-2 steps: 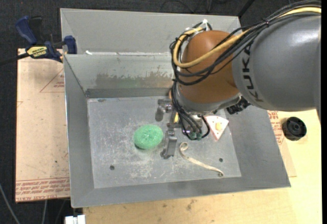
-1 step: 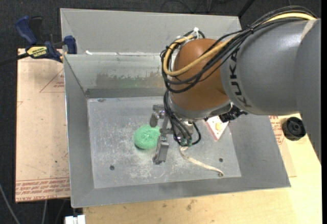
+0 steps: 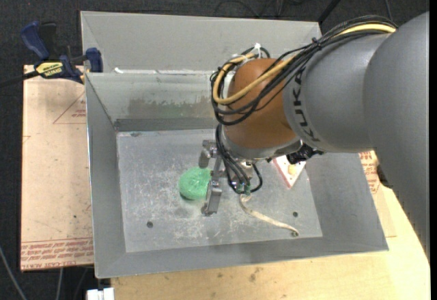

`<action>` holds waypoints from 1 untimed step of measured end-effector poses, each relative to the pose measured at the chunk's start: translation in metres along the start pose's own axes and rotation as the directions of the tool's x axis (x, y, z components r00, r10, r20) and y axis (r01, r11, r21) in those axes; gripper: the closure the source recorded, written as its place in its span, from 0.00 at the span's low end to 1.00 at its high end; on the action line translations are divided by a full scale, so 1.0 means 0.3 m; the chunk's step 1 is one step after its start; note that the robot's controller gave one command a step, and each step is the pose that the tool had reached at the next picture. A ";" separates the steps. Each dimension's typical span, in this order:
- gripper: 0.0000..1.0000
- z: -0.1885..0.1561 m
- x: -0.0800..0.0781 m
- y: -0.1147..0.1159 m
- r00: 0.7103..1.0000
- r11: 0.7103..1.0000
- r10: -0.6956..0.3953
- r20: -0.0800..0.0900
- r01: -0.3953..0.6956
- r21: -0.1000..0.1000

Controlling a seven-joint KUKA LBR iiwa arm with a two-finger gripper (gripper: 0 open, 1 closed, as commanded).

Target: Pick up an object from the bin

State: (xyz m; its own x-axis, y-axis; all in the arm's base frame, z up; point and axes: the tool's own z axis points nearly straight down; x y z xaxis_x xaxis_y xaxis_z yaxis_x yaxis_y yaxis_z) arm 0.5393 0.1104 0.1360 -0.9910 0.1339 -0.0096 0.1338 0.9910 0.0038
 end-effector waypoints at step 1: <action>0.00 0.115 0.001 0.002 0.996 0.996 0.092 -0.013 -0.092 0.005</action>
Offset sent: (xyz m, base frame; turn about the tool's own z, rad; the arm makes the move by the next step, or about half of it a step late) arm 0.0296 -0.0095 -0.0650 0.1749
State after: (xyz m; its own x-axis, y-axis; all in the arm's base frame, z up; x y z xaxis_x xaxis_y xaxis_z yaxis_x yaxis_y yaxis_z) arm 0.5393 0.1112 0.1016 -0.9745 0.2241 0.0035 0.2241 0.9746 -0.0006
